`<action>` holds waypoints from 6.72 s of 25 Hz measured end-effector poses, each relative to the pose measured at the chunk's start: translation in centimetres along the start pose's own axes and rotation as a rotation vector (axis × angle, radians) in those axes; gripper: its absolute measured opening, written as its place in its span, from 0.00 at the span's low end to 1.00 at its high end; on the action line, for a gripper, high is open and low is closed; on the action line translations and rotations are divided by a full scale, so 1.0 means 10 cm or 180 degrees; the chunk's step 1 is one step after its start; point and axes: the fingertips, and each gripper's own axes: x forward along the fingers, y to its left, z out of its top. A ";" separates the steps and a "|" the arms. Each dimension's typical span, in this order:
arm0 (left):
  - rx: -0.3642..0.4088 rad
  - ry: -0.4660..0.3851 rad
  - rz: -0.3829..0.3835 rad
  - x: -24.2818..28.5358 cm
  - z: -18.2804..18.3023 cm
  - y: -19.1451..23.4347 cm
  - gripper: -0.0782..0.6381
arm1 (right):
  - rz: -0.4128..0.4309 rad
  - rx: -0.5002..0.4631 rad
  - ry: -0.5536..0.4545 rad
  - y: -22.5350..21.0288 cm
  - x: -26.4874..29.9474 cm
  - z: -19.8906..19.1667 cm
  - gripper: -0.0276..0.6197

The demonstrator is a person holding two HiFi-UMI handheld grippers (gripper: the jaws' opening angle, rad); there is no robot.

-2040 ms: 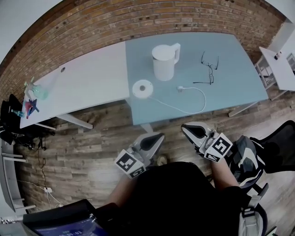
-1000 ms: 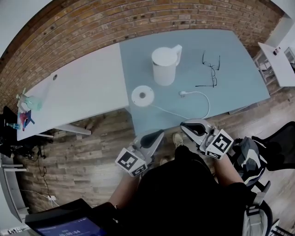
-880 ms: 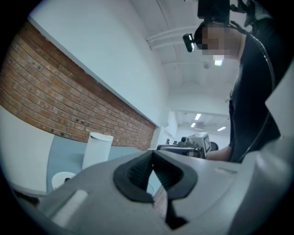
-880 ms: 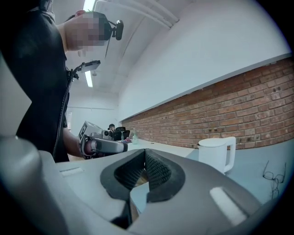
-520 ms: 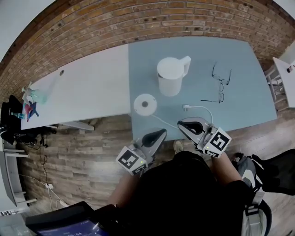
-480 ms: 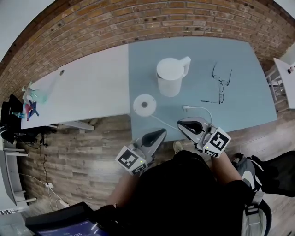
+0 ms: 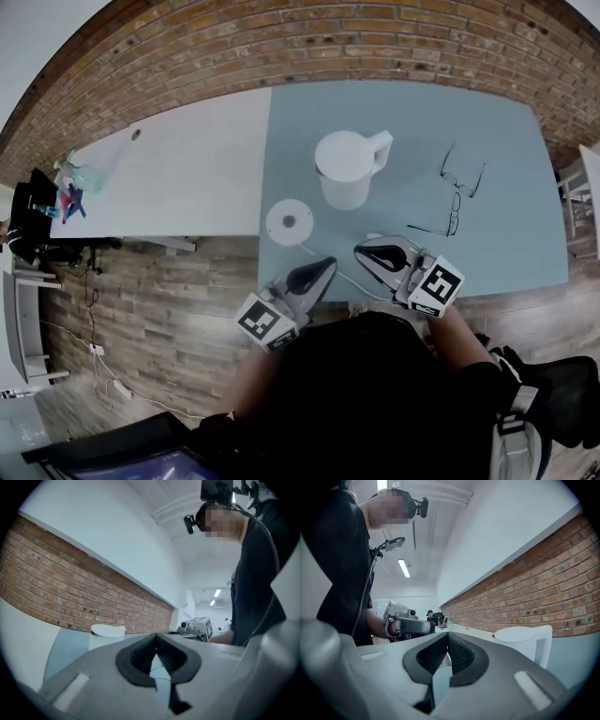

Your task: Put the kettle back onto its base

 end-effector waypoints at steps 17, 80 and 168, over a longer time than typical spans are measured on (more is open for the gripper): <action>-0.0064 -0.0014 0.0050 0.19 -0.04 0.25 0.11 | 0.0016 0.0024 0.0020 -0.36 0.07 -0.06 0.05; -0.0055 0.0171 0.0646 -0.37 -0.53 0.80 0.11 | -0.2273 0.0504 0.0630 -3.30 0.27 -1.24 0.18; -0.0144 0.0104 0.0985 -1.48 -0.31 1.21 0.11 | -0.1774 0.0622 0.0472 -1.92 1.65 -1.09 0.21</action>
